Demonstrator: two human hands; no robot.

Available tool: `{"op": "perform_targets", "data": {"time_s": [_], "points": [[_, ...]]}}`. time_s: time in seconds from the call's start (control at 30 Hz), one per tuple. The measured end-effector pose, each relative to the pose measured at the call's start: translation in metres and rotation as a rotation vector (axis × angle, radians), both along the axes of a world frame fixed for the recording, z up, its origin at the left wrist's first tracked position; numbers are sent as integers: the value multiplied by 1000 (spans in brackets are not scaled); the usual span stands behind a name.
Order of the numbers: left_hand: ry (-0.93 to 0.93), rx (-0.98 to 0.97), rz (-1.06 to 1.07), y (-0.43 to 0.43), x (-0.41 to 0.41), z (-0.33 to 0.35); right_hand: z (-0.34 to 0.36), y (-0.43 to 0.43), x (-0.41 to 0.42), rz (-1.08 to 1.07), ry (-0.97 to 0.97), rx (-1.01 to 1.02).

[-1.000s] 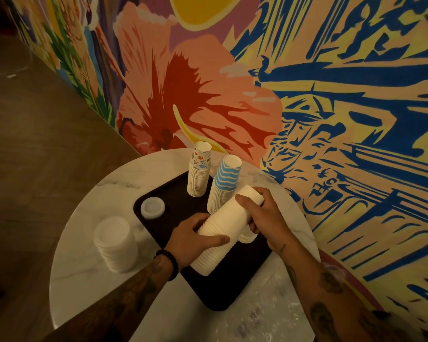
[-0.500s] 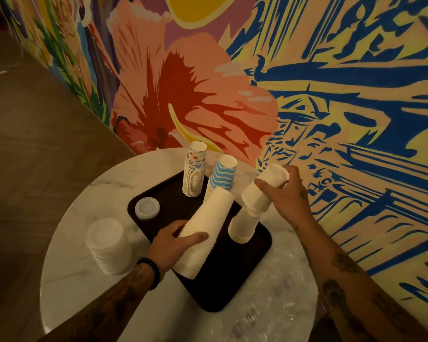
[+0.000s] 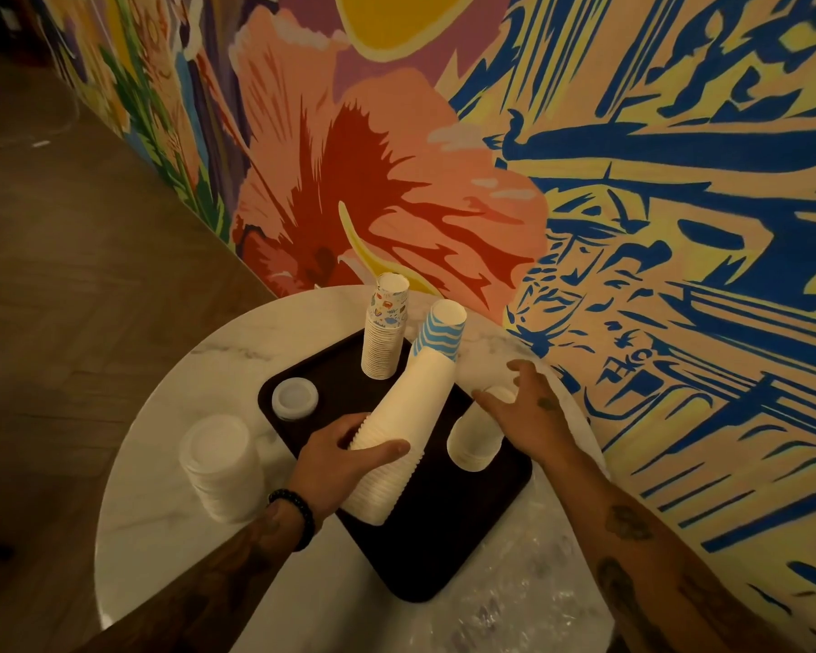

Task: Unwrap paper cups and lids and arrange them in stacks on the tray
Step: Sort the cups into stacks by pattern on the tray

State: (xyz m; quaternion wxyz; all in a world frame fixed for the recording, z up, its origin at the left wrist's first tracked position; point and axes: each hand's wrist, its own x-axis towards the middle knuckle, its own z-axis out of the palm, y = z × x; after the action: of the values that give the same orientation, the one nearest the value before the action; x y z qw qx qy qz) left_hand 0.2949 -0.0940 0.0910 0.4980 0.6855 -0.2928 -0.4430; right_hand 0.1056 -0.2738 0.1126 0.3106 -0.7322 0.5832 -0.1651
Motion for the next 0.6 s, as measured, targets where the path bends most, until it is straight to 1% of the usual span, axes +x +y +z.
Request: {"op": "perform_targets", "data": {"time_s": [0.07, 0.13, 0.2, 0.27, 0.47, 0.6], "points": [[-1, -4, -7, -2, -2, 1, 11, 5, 5, -19, -116, -45], [-8, -9, -16, -4, -4, 3, 23, 12, 11, 15, -235, 62], [-32, -17, -30, -8, -8, 5, 33, 18, 16, 75, -304, 195], [-71, -23, -46, -11, -11, 6, 36, 22, 18, 103, -338, 249], [-218, -32, -131, -13, -17, 6, 27, 32, 18, 68, -398, 262], [-233, -12, -179, -15, -17, 7, 24, 33, 17, 22, -433, 270]]}}
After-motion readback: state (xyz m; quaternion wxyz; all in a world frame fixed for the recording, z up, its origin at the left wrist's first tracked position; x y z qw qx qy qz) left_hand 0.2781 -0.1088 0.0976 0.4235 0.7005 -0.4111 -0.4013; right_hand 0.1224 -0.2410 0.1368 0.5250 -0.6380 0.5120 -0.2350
